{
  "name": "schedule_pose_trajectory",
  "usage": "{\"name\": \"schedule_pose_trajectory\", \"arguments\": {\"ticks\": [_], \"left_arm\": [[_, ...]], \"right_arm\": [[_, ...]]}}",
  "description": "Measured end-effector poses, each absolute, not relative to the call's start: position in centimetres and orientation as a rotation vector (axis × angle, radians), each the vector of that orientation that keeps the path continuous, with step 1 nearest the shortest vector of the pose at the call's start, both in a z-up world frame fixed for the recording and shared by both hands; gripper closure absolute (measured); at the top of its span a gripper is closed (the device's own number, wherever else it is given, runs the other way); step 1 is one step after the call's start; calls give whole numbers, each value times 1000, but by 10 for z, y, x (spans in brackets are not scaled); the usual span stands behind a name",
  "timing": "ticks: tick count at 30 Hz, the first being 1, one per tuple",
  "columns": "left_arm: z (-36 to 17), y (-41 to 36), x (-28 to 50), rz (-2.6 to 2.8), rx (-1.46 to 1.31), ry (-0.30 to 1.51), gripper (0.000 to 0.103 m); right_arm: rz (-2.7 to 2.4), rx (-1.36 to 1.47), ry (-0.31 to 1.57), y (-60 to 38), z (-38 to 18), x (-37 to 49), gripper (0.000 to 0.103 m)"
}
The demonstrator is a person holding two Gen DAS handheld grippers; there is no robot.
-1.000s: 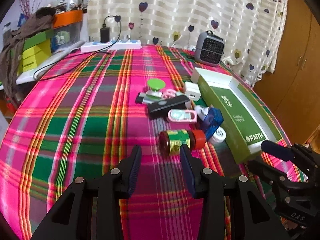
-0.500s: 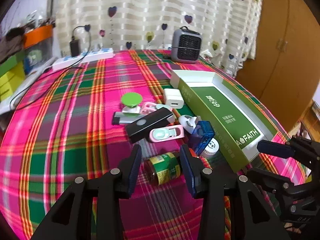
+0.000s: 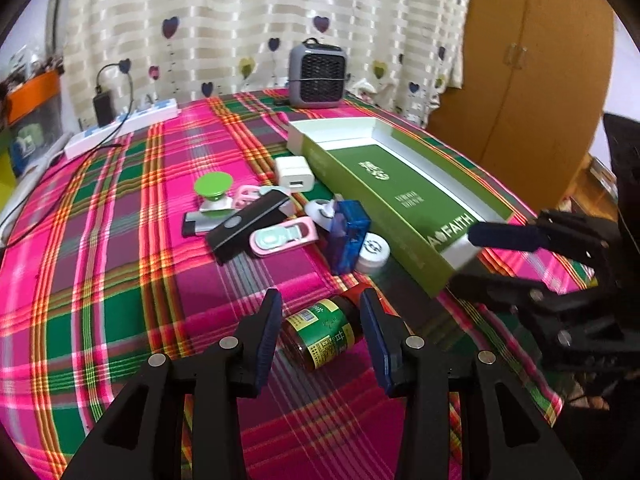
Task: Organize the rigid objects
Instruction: 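Reach the left gripper to the brown red-capped jar and close on it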
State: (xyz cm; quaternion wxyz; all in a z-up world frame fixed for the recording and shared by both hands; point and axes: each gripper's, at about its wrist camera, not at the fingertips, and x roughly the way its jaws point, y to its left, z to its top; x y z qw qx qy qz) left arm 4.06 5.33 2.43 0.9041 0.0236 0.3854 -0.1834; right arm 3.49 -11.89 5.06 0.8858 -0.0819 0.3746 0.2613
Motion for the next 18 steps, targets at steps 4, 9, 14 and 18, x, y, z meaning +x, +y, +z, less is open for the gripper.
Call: {"name": "schedule_pose_trajectory", "arguments": {"ticks": [4, 9, 14, 18], "left_arm": [[24, 56, 40, -397, 55, 792, 64], [29, 58, 47, -425, 74, 769, 64], [25, 50, 54, -516, 116, 784, 64], [20, 47, 49, -545, 133, 803, 63]], "right_arm": [[547, -175, 777, -119, 51, 35, 54], [547, -179, 777, -118, 51, 35, 54], [549, -181, 775, -117, 51, 33, 54], [542, -177, 778, -119, 51, 34, 54]]}}
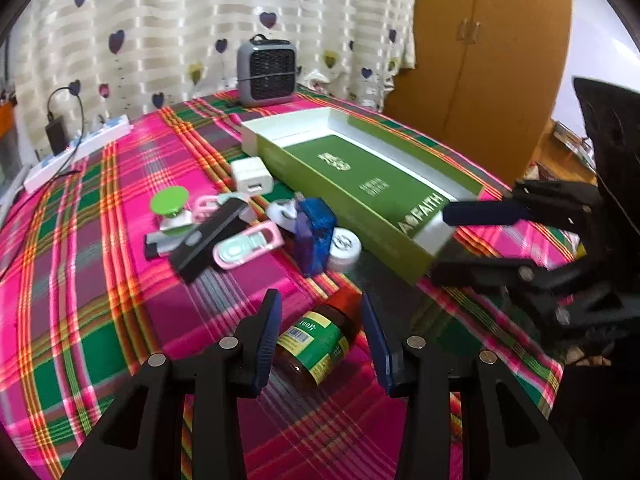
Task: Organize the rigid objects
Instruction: 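Reach the left gripper to the brown red-capped jar and close on it, then grasp the blue USB-like item with the right gripper while the left gripper lifts the jar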
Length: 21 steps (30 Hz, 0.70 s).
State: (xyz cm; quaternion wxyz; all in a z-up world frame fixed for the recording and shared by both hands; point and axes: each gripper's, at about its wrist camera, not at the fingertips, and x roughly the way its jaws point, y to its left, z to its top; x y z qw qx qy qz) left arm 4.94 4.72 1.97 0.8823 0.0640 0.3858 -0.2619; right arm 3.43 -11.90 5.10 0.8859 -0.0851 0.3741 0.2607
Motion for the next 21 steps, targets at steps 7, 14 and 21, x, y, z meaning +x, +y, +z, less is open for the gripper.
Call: {"name": "schedule_pose_trajectory", "arguments": {"ticks": [7, 14, 21], "left_arm": [[5, 44, 42, -475, 141, 874, 63], [6, 48, 37, -354, 66, 872, 72], [10, 61, 31, -220, 6, 837, 72]], "right_arm": [[549, -174, 777, -118, 51, 36, 54], [552, -165, 778, -114, 51, 38, 54], [593, -154, 764, -99, 57, 48, 54]]}}
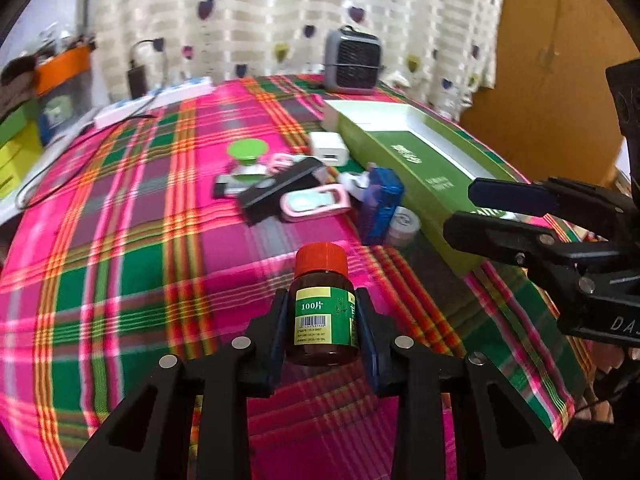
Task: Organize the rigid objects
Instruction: 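Grasp the blue USB-like item with the right gripper while the left gripper lifts the jar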
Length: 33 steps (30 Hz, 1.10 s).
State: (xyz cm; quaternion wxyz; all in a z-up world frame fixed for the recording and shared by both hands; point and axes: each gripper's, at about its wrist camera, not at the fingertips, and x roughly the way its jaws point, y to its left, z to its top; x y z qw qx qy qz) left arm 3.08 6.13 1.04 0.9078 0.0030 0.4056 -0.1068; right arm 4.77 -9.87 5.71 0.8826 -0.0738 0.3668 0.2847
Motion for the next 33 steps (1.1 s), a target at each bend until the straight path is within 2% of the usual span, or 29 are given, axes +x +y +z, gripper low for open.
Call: {"name": "schedule_pose_trajectory", "arguments": {"ticks": [12, 13, 14, 16, 17, 33], "left_arm": [[5, 77, 35, -130, -39, 867, 72], [5, 78, 35, -130, -39, 866, 72], [5, 78, 35, -131, -40, 866, 72], [5, 78, 35, -131, -42, 866, 72], [5, 77, 35, -131, -42, 867, 72], [10, 81, 30, -115, -58, 837, 72]], "right_arm": [[608, -144, 789, -68, 57, 78, 54], [603, -146, 790, -66, 57, 81, 57], [596, -144, 797, -65, 56, 85, 70], [578, -143, 813, -63, 53, 90, 80], [574, -142, 818, -64, 52, 91, 81], [619, -106, 791, -76, 55, 79, 84]]}}
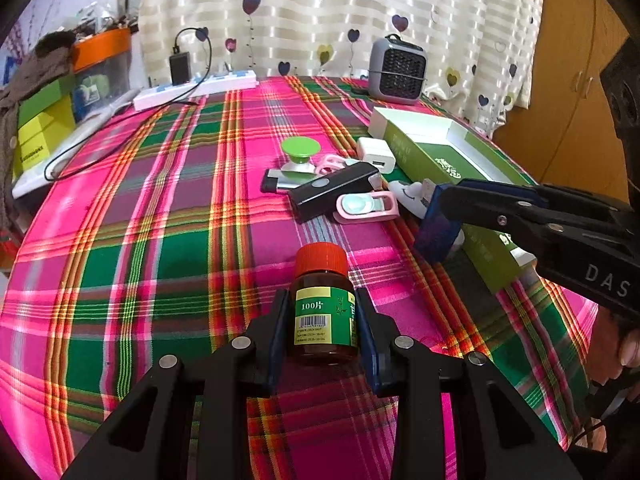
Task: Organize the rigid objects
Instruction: 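Grasp the blue USB-like item with the right gripper while the left gripper lifts the jar, then lower the jar into the green box with the left gripper while the right gripper drops the blue item there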
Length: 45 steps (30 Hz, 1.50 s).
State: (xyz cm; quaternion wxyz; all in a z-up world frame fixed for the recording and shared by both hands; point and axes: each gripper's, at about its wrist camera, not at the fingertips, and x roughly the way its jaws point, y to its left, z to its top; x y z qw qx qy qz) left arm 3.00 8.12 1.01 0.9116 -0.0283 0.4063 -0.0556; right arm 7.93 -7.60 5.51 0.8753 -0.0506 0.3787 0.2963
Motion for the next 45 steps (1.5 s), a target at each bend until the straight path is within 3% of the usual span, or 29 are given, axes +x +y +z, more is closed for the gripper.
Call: {"name": "schedule_pose_trajectory", "arguments": {"ticks": [45], "left_arm": [[44, -4, 45, -294, -37, 773, 72]], "right_arm": [[571, 40, 691, -165, 79, 73, 86]]}}
